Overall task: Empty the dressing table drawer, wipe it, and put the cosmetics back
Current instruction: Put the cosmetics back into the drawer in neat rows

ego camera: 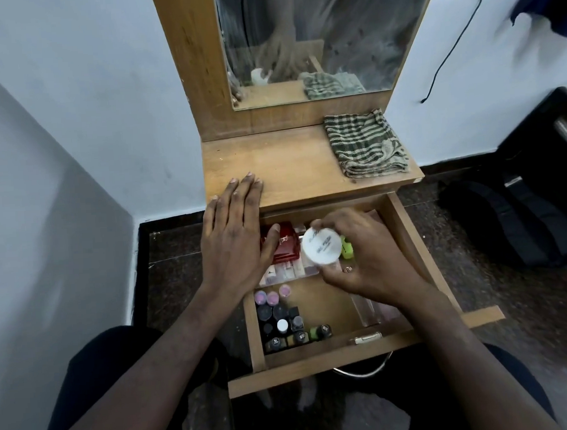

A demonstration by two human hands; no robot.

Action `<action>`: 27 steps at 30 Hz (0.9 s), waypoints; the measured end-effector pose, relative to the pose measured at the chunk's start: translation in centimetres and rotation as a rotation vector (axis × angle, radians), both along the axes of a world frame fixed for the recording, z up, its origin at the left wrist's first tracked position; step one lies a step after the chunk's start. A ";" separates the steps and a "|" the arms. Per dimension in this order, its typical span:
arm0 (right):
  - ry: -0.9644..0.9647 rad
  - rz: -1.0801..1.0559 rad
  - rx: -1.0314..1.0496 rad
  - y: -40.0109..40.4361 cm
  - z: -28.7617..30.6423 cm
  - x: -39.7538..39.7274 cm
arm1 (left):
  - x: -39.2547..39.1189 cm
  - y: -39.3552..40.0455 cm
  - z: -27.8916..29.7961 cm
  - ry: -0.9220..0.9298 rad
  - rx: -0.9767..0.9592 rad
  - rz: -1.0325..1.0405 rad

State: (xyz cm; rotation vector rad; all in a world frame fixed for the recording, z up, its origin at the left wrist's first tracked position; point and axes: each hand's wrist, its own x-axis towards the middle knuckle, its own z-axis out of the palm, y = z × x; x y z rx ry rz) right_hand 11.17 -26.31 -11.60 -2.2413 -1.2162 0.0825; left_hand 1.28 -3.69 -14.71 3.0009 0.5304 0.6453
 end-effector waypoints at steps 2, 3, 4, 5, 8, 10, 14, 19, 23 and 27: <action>0.047 0.095 -0.205 -0.8 -0.8 0.1 | 0.0 0.0 0.0 -0.007 -0.001 0.004; 0.055 0.121 -0.277 -1.0 -1.2 0.1 | 0.1 0.0 0.0 -0.012 -0.006 0.003; 0.066 0.136 -0.325 -1.3 -1.6 0.1 | 0.1 -0.1 0.0 -0.014 -0.012 0.002; 0.083 0.146 -0.347 -1.4 -1.8 0.1 | 0.1 -0.1 0.0 -0.014 -0.016 0.001; 0.120 0.193 -0.344 -1.7 -2.0 0.1 | 0.1 -0.1 0.0 -0.014 -0.014 0.004; 0.131 0.223 -0.338 -1.8 -1.9 0.2 | 0.0 -0.2 0.1 -0.021 -0.020 0.003; 0.141 0.246 -0.390 -2.0 -2.2 0.2 | 0.1 -0.2 0.1 -0.022 -0.019 0.004; 0.152 0.247 -0.390 -1.6 -2.5 0.1 | 0.1 -0.2 0.1 -0.012 -0.031 0.009; 0.136 0.230 -0.362 -1.4 -2.5 0.3 | 0.1 -0.2 0.1 -0.014 -0.032 0.005; 0.064 0.170 -0.302 -1.6 -2.3 0.4 | 0.1 -0.1 0.0 -0.023 -0.050 -0.004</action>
